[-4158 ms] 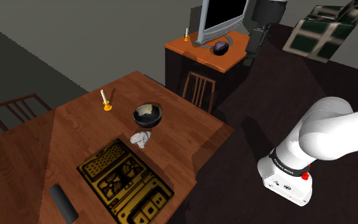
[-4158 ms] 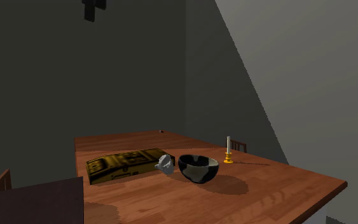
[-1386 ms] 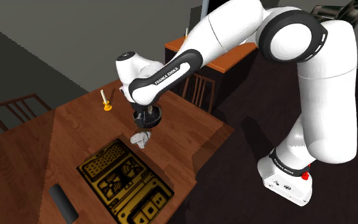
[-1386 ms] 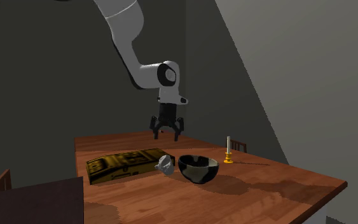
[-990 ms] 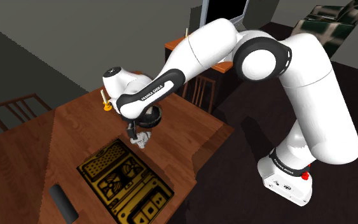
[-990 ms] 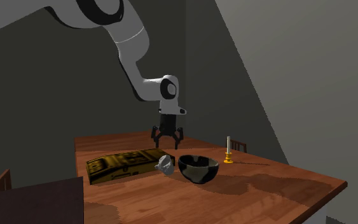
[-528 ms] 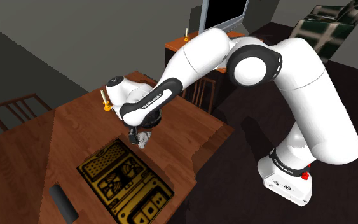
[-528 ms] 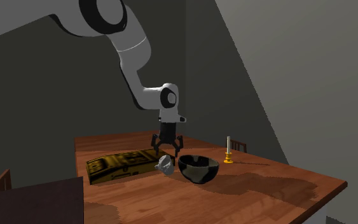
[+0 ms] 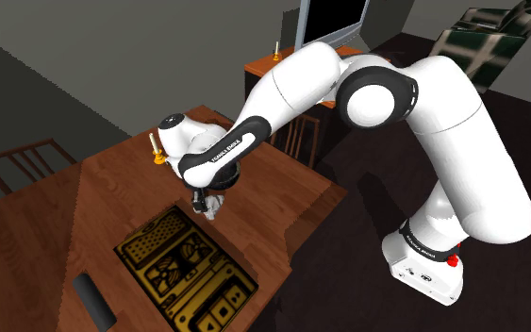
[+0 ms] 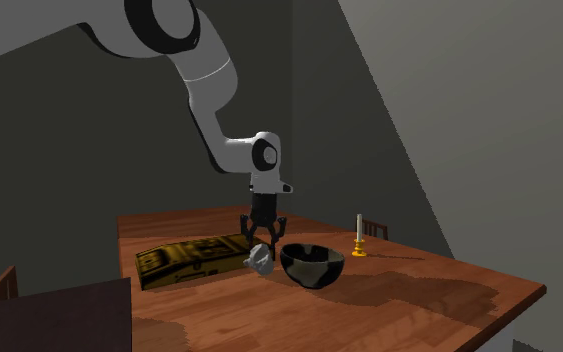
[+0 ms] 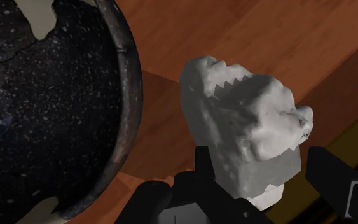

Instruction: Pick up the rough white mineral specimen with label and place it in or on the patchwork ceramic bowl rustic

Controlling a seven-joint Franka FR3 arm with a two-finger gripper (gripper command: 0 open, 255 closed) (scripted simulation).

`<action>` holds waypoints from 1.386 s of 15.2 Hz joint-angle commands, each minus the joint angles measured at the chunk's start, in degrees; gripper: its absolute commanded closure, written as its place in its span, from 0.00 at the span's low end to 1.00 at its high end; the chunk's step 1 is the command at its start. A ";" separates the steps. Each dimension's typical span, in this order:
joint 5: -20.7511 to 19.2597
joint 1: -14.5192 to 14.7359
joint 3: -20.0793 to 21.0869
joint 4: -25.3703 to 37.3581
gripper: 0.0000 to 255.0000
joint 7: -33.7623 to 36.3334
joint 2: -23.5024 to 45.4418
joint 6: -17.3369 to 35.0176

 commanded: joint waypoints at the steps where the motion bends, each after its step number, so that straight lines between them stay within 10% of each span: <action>1: 0.00 0.00 0.00 0.00 1.00 0.00 0.00 0.00; 21: 1.21 -0.77 1.09 -1.19 1.00 -0.64 -6.44 -5.23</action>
